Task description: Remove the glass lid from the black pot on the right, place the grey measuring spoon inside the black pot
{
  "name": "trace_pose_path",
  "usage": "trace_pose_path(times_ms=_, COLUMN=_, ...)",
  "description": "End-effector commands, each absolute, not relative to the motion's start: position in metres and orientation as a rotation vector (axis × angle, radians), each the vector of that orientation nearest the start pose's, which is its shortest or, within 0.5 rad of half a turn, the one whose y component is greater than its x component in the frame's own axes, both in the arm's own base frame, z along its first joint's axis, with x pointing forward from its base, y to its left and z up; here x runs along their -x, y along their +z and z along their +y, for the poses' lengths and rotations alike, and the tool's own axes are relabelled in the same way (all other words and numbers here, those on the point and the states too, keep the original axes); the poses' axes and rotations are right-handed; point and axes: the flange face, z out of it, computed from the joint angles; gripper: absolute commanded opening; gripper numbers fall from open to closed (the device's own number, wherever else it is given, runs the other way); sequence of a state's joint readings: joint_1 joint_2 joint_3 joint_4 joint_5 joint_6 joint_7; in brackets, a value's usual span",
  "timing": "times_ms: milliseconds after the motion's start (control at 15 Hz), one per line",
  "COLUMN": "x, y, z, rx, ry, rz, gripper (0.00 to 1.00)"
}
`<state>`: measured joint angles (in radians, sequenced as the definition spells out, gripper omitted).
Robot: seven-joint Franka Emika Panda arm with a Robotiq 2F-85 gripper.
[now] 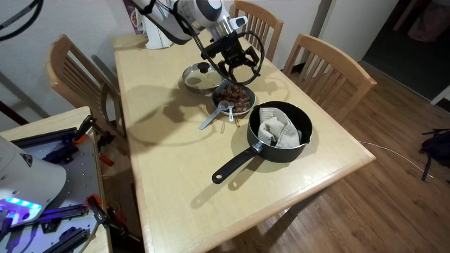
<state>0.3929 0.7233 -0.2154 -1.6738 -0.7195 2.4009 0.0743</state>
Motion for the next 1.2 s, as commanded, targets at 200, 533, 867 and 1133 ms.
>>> trace_pose_path(times_ms=200, x=-0.673, y=0.194, z=0.134, rx=-2.311, ry=0.086, rz=0.775, gripper=1.0)
trace_pose_path(times_ms=533, x=-0.662, y=0.193, z=0.138, rx=-2.544, ry=0.133, rz=0.863, gripper=1.0)
trace_pose_path(times_ms=867, x=-0.666, y=0.18, z=0.142, rx=-2.608, ry=0.213, rz=0.876, gripper=1.0)
trace_pose_path(times_ms=1133, x=-0.663, y=0.178, z=0.151, rx=-2.649, ry=0.18, rz=1.001, gripper=1.0)
